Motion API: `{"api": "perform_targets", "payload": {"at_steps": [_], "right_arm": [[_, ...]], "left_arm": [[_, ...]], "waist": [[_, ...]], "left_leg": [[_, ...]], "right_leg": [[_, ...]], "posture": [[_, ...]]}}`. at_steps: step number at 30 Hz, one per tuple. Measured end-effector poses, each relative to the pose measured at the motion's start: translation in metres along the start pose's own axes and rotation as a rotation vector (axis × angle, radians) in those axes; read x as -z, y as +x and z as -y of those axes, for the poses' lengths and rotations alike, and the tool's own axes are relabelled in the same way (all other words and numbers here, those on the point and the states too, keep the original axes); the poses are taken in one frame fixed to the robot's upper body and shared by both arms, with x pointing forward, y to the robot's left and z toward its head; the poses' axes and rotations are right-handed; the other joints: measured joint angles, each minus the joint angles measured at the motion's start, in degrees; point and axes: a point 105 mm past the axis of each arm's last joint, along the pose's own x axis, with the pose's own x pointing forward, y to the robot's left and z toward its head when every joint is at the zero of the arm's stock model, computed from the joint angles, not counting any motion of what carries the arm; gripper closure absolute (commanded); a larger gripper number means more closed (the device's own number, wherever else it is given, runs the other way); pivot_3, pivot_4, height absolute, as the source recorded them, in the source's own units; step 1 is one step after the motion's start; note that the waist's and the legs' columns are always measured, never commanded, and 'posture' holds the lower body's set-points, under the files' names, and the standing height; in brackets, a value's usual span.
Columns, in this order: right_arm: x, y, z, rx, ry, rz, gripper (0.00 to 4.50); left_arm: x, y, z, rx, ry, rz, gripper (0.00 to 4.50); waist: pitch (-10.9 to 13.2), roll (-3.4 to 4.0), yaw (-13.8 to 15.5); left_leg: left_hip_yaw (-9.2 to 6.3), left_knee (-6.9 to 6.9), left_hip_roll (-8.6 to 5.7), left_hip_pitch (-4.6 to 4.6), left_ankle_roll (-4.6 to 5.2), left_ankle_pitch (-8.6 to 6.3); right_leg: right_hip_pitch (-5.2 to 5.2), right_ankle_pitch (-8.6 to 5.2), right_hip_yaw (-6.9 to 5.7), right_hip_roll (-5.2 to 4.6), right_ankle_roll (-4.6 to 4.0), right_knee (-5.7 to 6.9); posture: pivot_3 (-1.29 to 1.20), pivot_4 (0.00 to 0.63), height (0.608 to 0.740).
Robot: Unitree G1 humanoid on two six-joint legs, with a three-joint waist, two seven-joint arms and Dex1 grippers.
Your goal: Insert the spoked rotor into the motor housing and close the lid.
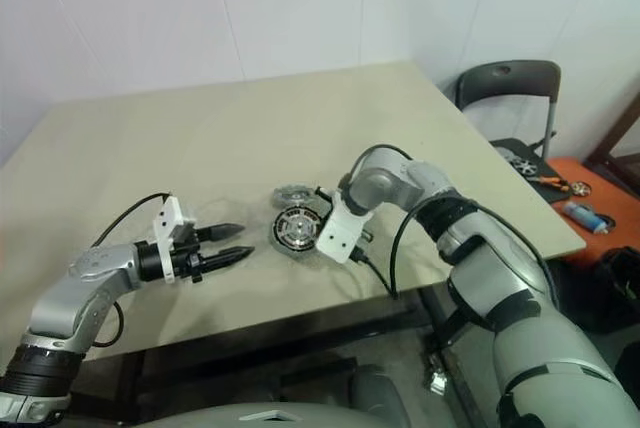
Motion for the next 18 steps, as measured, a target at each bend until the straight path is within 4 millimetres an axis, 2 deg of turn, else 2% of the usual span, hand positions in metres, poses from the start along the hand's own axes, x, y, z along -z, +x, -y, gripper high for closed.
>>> {"api": "perform_targets", "payload": {"at_steps": [5, 10, 13, 18], "right_arm": [[-0.011, -0.020, -0.005, -0.131, 0.318, 0.064, 4.00], [-0.011, -0.032, -0.010, -0.148, 0.513, 0.073, 4.00], [-0.016, -0.025, -0.001, -0.135, 0.599, 0.109, 4.00], [-0.026, 0.000, 0.021, -0.101, 0.709, 0.143, 4.00]], "left_arm": [[0.003, 0.004, -0.002, -0.001, -0.012, 0.007, 1.71], [0.003, 0.007, -0.006, -0.010, -0.010, 0.009, 1.71], [0.002, 0.009, -0.005, -0.005, -0.004, 0.020, 1.71], [0.007, 0.013, 0.000, 0.005, -0.018, 0.020, 1.71]], "waist": [[0.06, 0.09, 0.37], [0.06, 0.10, 1.49], [0.05, 0.08, 1.44], [0.06, 0.09, 1.53]], "left_leg": [[-0.05, 0.09, -0.03, -0.49, 0.01, -0.01], [-0.06, 0.11, -0.03, -0.78, 0.01, -0.01], [-0.04, 0.09, -0.03, -0.80, 0.01, -0.01], [-0.05, 0.10, -0.03, -0.82, -0.01, 0.00]], "right_leg": [[-0.44, 0.01, -0.06, -0.04, 0.01, 0.00], [-0.76, 0.01, -0.10, -0.04, 0.01, 0.00], [-0.78, 0.01, -0.09, -0.04, 0.01, -0.02], [-0.84, 0.02, -0.10, -0.03, -0.01, 0.05]], "posture": [[0.00, 0.000, 0.740], [0.00, 0.000, 0.740], [0.00, 0.000, 0.740], [0.00, 0.000, 0.740]]}}
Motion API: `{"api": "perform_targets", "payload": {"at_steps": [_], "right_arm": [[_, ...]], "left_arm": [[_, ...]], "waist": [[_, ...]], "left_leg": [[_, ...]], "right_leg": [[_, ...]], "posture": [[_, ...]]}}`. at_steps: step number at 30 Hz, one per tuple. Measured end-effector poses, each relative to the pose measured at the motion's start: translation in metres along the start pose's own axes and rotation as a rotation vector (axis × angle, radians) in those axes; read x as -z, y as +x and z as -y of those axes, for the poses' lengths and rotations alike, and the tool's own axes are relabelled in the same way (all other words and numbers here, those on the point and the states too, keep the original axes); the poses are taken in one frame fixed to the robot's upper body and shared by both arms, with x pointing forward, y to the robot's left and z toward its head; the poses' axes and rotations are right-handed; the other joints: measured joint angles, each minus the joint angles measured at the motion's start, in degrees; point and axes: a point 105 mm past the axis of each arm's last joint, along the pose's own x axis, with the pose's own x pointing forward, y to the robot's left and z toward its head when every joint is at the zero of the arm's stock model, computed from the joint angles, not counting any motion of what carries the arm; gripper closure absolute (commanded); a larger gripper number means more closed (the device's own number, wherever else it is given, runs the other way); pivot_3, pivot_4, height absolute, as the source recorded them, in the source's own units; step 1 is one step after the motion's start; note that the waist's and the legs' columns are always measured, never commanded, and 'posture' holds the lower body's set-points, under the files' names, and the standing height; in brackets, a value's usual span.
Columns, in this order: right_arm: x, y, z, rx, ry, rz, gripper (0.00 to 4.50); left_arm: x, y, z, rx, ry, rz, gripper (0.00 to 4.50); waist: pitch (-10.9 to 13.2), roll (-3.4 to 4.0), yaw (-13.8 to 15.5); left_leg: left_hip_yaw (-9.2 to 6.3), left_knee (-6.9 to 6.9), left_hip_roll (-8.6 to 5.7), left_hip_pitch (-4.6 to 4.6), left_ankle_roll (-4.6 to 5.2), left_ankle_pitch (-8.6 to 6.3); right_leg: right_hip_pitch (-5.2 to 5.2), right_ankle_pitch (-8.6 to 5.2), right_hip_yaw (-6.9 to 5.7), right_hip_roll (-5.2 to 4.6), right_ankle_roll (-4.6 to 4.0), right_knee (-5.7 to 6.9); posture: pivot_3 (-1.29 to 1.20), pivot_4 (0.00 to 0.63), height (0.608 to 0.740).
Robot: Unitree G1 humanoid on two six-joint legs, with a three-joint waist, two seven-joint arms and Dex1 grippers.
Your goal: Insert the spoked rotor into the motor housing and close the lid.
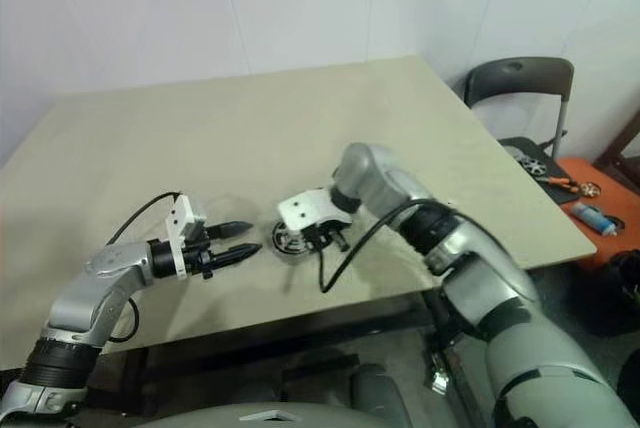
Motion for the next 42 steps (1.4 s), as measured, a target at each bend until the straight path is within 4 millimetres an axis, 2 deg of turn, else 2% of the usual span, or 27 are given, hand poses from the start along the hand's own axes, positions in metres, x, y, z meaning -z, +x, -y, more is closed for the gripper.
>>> {"api": "perform_targets", "payload": {"at_steps": [4, 8, 14, 17, 20, 23, 25, 30, 34, 36, 39, 42], "right_arm": [[-0.002, 0.012, 0.010, 0.019, 0.133, 0.001, 4.00], [-0.011, 0.021, 0.027, 0.040, 0.312, 0.003, 4.00], [-0.015, 0.019, 0.033, 0.028, 0.539, 0.031, 4.00], [-0.020, 0.019, 0.037, 0.033, 0.585, 0.040, 4.00], [-0.017, 0.023, 0.039, 0.057, 0.620, 0.039, 3.36], [-0.018, 0.023, 0.040, 0.054, 0.644, 0.056, 2.43], [-0.020, 0.021, 0.039, 0.040, 0.652, 0.053, 2.43], [-0.024, -0.003, 0.035, 0.030, 0.513, 0.057, 2.43], [-0.048, -0.023, 0.030, 0.029, 0.278, 0.123, 2.43], [-0.052, -0.027, 0.030, 0.073, 0.119, 0.128, 2.43], [-0.035, -0.024, 0.030, 0.148, -0.086, 0.051, 2.43], [-0.012, -0.012, 0.021, 0.144, -0.203, -0.015, 2.43]], "left_arm": [[0.010, -0.004, 0.003, -0.020, -0.025, -0.017, 1.71], [0.009, -0.003, 0.011, -0.021, -0.015, -0.006, 1.71], [0.013, -0.003, 0.015, -0.040, -0.032, -0.003, 1.71], [0.014, 0.000, 0.017, -0.037, -0.035, 0.000, 1.71], [0.014, 0.001, 0.017, -0.036, -0.033, 0.000, 1.71], [0.015, 0.001, 0.016, -0.038, -0.033, -0.002, 1.71], [0.016, 0.001, 0.016, -0.037, -0.030, -0.002, 1.71], [0.019, 0.000, 0.012, -0.037, -0.037, -0.006, 1.71], [0.018, 0.001, 0.010, -0.031, -0.031, -0.003, 1.71], [0.019, 0.000, 0.009, -0.028, -0.033, -0.006, 1.71], [0.022, -0.002, 0.007, -0.030, -0.036, -0.013, 1.71], [0.023, -0.002, 0.005, -0.033, -0.036, -0.014, 1.71]], "waist": [[-0.01, -0.01, -0.16], [-0.01, -0.01, -0.99], [0.01, 0.01, -0.92], [0.01, 0.02, -1.15], [0.01, 0.02, -1.28], [0.01, 0.03, -1.43], [0.01, 0.03, -1.44], [0.02, 0.04, -1.48], [0.02, 0.04, -1.57], [0.01, 0.03, -1.48], [0.00, 0.00, -1.23], [0.00, -0.01, -1.39]], "left_leg": [[0.03, 0.05, -0.03, 0.06, -0.01, 0.00], [-0.08, 0.01, 0.03, 0.20, -0.10, 0.06], [-0.15, 0.10, -0.01, 0.15, -0.16, 0.10], [-0.16, 0.04, -0.01, 0.13, -0.17, 0.10], [-0.16, 0.04, -0.02, 0.10, -0.17, 0.10], [-0.16, 0.07, -0.02, 0.10, -0.17, 0.10], [-0.17, 0.07, -0.02, 0.10, -0.17, 0.10], [-0.19, 0.03, -0.03, -0.05, -0.17, 0.09], [-0.20, -0.09, -0.02, -0.06, -0.17, 0.09], [-0.19, -0.08, -0.02, -0.06, -0.17, 0.09], [-0.19, 0.00, -0.09, -0.04, -0.17, 0.09], [-0.18, -0.01, -0.09, -0.03, -0.17, 0.09]], "right_leg": [[0.06, 0.01, 0.02, -0.02, 0.00, 0.01], [0.08, 0.12, 0.00, 0.13, -0.17, 0.17], [0.11, 0.13, -0.05, 0.10, -0.17, 0.17], [0.08, 0.13, -0.06, 0.09, -0.17, 0.16], [0.06, 0.14, -0.06, 0.07, -0.16, 0.15], [0.07, 0.13, -0.06, 0.08, -0.15, 0.16], [0.07, 0.13, -0.07, 0.08, -0.14, 0.16], [-0.04, 0.11, -0.10, 0.05, -0.09, 0.04], [-0.10, 0.07, -0.10, 0.04, -0.05, 0.00], [-0.06, 0.06, -0.10, 0.02, -0.03, -0.03], [0.06, 0.02, -0.13, -0.06, 0.05, -0.07], [0.05, 0.05, -0.12, -0.07, 0.01, -0.07]], "posture": [[0.00, 0.000, 0.740], [0.00, 0.000, 0.740], [0.00, 0.000, 0.740], [0.00, 0.000, 0.740], [0.00, 0.000, 0.740], [0.00, 0.000, 0.740], [0.00, 0.000, 0.740], [0.00, 0.000, 0.740], [0.00, 0.000, 0.740], [0.00, 0.000, 0.740], [0.00, 0.000, 0.740], [0.00, 0.000, 0.740]]}}
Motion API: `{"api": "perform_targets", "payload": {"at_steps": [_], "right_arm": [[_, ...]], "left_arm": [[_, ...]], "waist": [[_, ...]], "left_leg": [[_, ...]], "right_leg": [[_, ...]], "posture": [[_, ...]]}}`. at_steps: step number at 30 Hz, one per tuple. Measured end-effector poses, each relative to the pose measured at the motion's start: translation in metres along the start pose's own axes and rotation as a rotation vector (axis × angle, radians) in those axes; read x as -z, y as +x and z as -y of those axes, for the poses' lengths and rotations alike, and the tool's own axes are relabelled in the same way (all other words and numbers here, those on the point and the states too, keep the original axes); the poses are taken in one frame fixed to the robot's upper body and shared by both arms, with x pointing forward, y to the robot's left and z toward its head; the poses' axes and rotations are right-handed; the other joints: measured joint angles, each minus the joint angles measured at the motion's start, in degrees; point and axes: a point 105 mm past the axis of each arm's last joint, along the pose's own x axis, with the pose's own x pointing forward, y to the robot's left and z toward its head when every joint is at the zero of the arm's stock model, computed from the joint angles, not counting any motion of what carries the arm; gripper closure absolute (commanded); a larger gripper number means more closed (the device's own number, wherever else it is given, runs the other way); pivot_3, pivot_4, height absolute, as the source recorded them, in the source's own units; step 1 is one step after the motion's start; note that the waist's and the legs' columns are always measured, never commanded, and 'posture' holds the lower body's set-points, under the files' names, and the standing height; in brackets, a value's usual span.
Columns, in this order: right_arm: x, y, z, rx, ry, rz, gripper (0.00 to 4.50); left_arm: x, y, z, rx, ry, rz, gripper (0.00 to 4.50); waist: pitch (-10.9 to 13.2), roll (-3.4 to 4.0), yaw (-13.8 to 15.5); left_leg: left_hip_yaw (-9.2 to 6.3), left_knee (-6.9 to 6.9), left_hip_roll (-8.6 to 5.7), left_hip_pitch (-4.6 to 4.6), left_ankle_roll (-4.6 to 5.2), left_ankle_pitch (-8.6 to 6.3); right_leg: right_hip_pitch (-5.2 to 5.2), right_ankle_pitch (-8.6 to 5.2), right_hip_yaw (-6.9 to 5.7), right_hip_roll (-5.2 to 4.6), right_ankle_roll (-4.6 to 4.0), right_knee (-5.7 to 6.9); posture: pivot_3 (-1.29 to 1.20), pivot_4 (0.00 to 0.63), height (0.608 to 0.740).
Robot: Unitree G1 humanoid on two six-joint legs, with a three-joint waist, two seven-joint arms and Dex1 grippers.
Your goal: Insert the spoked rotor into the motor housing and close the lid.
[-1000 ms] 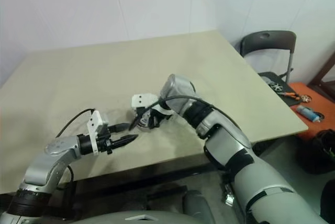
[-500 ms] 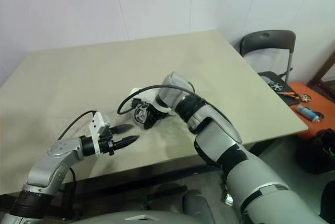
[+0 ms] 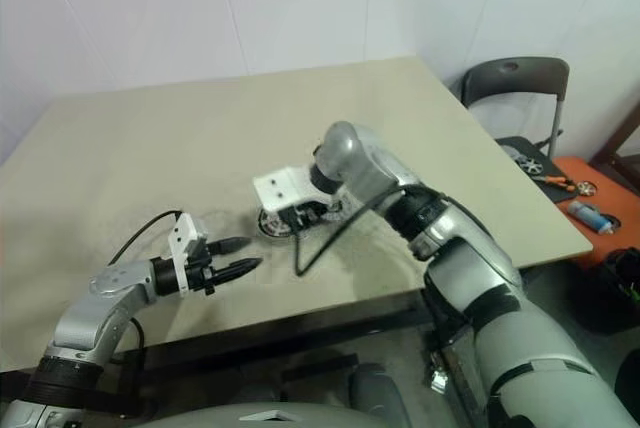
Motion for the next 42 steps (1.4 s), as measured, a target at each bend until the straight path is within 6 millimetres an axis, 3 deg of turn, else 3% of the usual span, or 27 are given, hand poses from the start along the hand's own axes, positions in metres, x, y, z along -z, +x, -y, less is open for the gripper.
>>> {"api": "perform_targets", "payload": {"at_steps": [3, 9, 20, 29, 32, 35, 42], "right_arm": [[0.005, 0.008, -0.008, -0.015, -0.045, -0.004, 2.43], [0.005, 0.016, -0.005, -0.002, -0.090, -0.003, 2.43], [0.033, 0.019, -0.001, 0.029, -0.161, -0.112, 2.43], [0.034, 0.024, 0.001, 0.044, -0.176, -0.109, 2.43], [0.032, 0.023, 0.000, 0.041, -0.192, -0.102, 3.03], [0.026, 0.021, -0.001, 0.018, -0.234, -0.090, 3.97], [0.028, 0.021, -0.001, 0.020, -0.238, -0.118, 3.97]], "left_arm": [[-0.002, 0.000, -0.001, 0.003, 0.007, 0.004, 1.71], [0.000, -0.001, 0.000, 0.009, 0.011, 0.003, 1.71], [0.007, -0.004, 0.002, 0.001, 0.004, 0.000, 1.71], [0.007, -0.005, 0.001, -0.007, 0.004, 0.002, 1.71], [0.008, -0.005, 0.001, -0.008, 0.003, 0.002, 1.71], [0.010, -0.005, 0.000, -0.015, -0.002, -0.001, 1.71], [0.012, -0.004, -0.001, -0.028, -0.002, 0.000, 1.71]], "waist": [[0.02, 0.04, -0.22], [0.02, 0.04, -0.02], [0.03, 0.05, -0.01], [0.02, 0.04, -0.07], [0.02, 0.04, -0.06], [0.02, 0.04, -0.06], [0.02, 0.04, -0.03]], "left_leg": [[0.01, -0.04, 0.04, 0.00, 0.00, 0.00], [0.00, -0.01, 0.03, 0.03, 0.00, 0.00], [0.00, -0.03, 0.03, 0.03, 0.00, 0.00], [-0.01, -0.02, 0.03, 0.14, 0.00, 0.00], [0.00, -0.01, 0.03, 0.15, 0.00, 0.01], [-0.01, -0.04, 0.03, 0.13, 0.01, 0.00], [-0.01, -0.02, 0.03, 0.13, 0.00, 0.01]], "right_leg": [[-0.09, 0.01, 0.04, 0.06, -0.03, 0.06], [-0.01, 0.01, 0.03, 0.04, -0.04, 0.06], [-0.03, 0.01, 0.03, 0.05, -0.05, 0.06], [0.08, 0.02, 0.04, 0.06, -0.06, 0.08], [0.08, 0.02, 0.04, 0.06, -0.06, 0.08], [0.07, 0.01, 0.04, 0.05, -0.06, 0.05], [0.06, 0.02, 0.04, 0.05, -0.07, 0.10]], "posture": [[0.00, 0.000, 0.740], [0.00, 0.000, 0.740], [0.00, 0.000, 0.740], [0.00, 0.000, 0.740], [0.00, 0.000, 0.740], [0.00, 0.000, 0.740], [0.00, 0.000, 0.740]]}}
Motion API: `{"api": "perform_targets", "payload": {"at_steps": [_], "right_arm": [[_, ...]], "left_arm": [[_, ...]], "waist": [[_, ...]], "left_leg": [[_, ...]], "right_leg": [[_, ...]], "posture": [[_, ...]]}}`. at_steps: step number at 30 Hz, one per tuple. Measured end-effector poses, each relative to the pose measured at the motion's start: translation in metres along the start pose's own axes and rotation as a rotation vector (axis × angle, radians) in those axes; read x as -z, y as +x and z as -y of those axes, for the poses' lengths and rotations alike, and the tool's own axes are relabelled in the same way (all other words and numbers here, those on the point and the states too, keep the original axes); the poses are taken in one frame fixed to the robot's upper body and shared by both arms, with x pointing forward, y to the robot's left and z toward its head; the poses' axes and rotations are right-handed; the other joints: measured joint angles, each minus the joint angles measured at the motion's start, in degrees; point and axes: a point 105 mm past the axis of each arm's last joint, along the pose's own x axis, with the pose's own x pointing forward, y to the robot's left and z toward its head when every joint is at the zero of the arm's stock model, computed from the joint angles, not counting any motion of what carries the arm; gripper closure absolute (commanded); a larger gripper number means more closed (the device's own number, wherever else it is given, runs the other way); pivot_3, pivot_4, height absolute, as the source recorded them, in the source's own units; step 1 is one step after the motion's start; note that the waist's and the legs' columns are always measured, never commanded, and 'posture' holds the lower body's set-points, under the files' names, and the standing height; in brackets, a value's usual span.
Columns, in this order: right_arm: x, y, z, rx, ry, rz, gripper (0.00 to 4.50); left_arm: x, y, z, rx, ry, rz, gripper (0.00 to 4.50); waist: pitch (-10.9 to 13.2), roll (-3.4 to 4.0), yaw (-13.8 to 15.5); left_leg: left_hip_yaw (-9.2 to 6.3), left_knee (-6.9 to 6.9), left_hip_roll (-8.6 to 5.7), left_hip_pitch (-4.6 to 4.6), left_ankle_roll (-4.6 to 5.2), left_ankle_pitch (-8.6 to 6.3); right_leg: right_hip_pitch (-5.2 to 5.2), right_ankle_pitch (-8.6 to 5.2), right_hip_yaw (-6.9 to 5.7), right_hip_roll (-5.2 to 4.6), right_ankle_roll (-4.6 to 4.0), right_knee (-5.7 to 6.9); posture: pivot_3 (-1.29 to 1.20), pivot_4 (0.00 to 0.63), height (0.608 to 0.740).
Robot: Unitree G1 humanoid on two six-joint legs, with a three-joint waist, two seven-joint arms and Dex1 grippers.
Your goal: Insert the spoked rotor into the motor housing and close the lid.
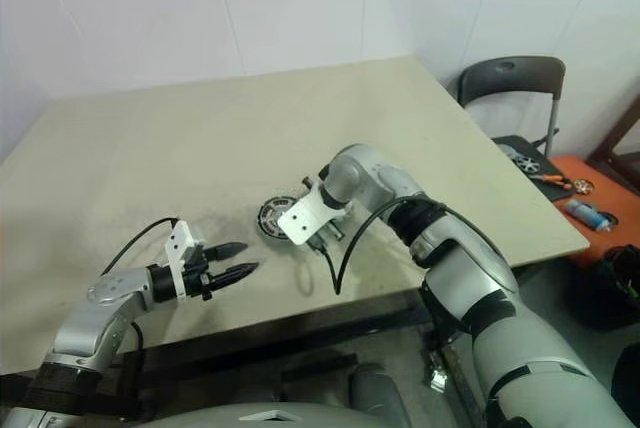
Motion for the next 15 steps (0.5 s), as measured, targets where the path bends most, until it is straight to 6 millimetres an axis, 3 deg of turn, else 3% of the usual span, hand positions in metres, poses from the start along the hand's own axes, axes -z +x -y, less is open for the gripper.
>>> {"api": "perform_targets", "payload": {"at_steps": [4, 8, 15], "right_arm": [[0.003, -0.005, -0.005, -0.046, 0.025, -0.022, 3.97], [0.005, -0.024, -0.023, -0.172, 0.098, -0.028, 3.97], [-0.001, -0.031, -0.032, -0.225, 0.181, -0.006, 3.97]], "left_arm": [[0.003, 0.000, -0.002, -0.006, -0.002, -0.005, 1.71], [0.004, 0.000, -0.003, -0.010, -0.002, 0.000, 1.71], [0.004, 0.003, -0.006, 0.003, -0.008, 0.001, 1.71]], "waist": [[0.01, 0.01, 0.37], [0.01, 0.02, 1.57], [0.01, 0.02, 1.62]], "left_leg": [[0.00, 0.01, -0.02, -0.04, 0.00, 0.00], [0.00, 0.00, -0.04, -0.10, 0.04, -0.03], [0.01, 0.03, -0.04, -0.08, 0.04, -0.03]], "right_leg": [[0.00, 0.00, -0.01, -0.03, 0.00, -0.04], [-0.02, -0.01, -0.02, -0.06, 0.02, -0.15], [-0.01, -0.01, -0.02, -0.05, 0.02, -0.09]], "posture": [[0.00, 0.000, 0.740], [0.00, 0.000, 0.740], [0.00, 0.000, 0.740]]}}
